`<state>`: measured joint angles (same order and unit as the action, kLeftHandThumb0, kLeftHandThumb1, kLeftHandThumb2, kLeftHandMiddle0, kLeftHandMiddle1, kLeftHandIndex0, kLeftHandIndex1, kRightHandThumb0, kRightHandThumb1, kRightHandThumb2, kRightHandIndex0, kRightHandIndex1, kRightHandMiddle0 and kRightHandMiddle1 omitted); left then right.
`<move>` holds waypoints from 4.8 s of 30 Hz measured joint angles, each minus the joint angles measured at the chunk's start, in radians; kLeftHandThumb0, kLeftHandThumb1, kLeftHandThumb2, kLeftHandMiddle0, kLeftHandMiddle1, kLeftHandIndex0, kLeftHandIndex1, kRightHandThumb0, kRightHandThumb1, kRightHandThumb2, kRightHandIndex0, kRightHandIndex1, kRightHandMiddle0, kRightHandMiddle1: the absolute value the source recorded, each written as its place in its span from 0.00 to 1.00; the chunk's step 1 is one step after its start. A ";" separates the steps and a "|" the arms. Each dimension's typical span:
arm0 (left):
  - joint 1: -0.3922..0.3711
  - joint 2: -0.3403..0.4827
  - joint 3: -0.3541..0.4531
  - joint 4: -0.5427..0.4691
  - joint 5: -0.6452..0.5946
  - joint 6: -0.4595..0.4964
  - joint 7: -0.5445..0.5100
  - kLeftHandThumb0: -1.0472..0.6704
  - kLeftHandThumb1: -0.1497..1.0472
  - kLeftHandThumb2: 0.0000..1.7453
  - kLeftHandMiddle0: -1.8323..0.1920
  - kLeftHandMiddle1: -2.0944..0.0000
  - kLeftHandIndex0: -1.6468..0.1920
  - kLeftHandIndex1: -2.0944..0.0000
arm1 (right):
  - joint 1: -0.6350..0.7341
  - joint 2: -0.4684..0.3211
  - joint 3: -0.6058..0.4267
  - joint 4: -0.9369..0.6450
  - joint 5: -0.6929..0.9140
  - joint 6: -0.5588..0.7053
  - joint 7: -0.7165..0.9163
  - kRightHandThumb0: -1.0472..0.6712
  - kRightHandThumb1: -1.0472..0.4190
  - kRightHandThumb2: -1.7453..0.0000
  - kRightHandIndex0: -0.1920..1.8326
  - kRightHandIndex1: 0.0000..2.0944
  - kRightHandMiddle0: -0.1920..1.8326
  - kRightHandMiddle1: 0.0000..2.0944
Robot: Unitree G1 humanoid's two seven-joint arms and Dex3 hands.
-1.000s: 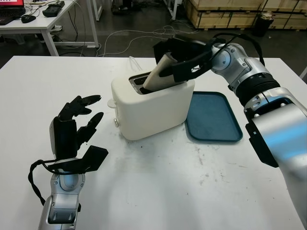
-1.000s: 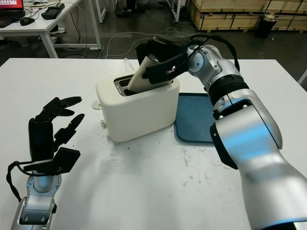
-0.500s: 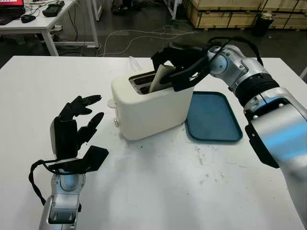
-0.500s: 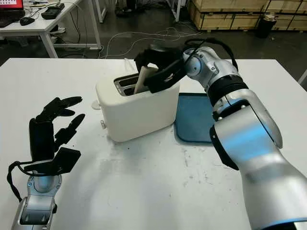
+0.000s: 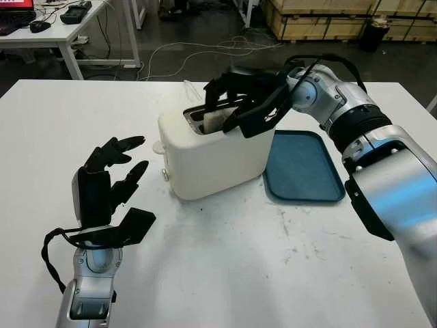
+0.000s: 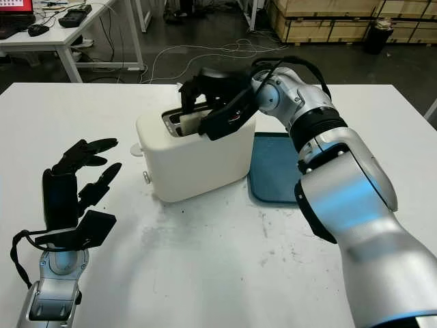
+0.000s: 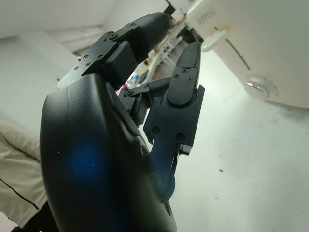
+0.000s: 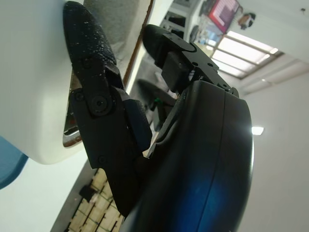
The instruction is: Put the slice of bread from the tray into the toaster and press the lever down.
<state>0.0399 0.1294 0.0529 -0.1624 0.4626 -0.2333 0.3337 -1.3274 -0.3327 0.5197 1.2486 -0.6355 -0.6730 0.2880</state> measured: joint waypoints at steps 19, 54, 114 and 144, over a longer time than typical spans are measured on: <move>0.000 0.000 0.000 0.000 0.002 0.002 0.000 0.47 0.89 0.04 0.66 0.41 0.50 0.76 | 0.008 -0.038 -0.212 -0.029 0.157 -0.001 -0.026 0.13 0.10 0.99 0.13 0.29 0.30 0.02; -0.022 0.071 0.021 -0.012 0.004 0.006 -0.056 0.47 0.89 0.02 0.65 0.40 0.49 0.77 | 1.119 0.034 -0.635 -0.824 0.583 -0.017 -0.208 0.32 0.09 0.97 0.43 0.64 0.62 0.00; -0.368 0.444 -0.116 0.358 0.209 -0.087 -0.192 0.41 0.89 0.05 0.47 0.31 0.27 0.92 | 1.152 0.081 -0.650 -0.864 0.626 0.059 -0.181 0.31 0.09 0.98 0.52 0.46 0.64 0.00; -0.413 0.496 -0.156 0.373 0.216 -0.143 -0.198 0.41 0.89 0.01 0.45 0.30 0.26 0.89 | 1.159 0.080 -0.649 -0.871 0.625 0.067 -0.159 0.33 0.09 0.99 0.52 0.46 0.64 0.00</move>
<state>-0.3735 0.6255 -0.1029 0.2105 0.6783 -0.3760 0.1361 -0.1683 -0.2522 -0.1294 0.3771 -0.0100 -0.6059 0.1288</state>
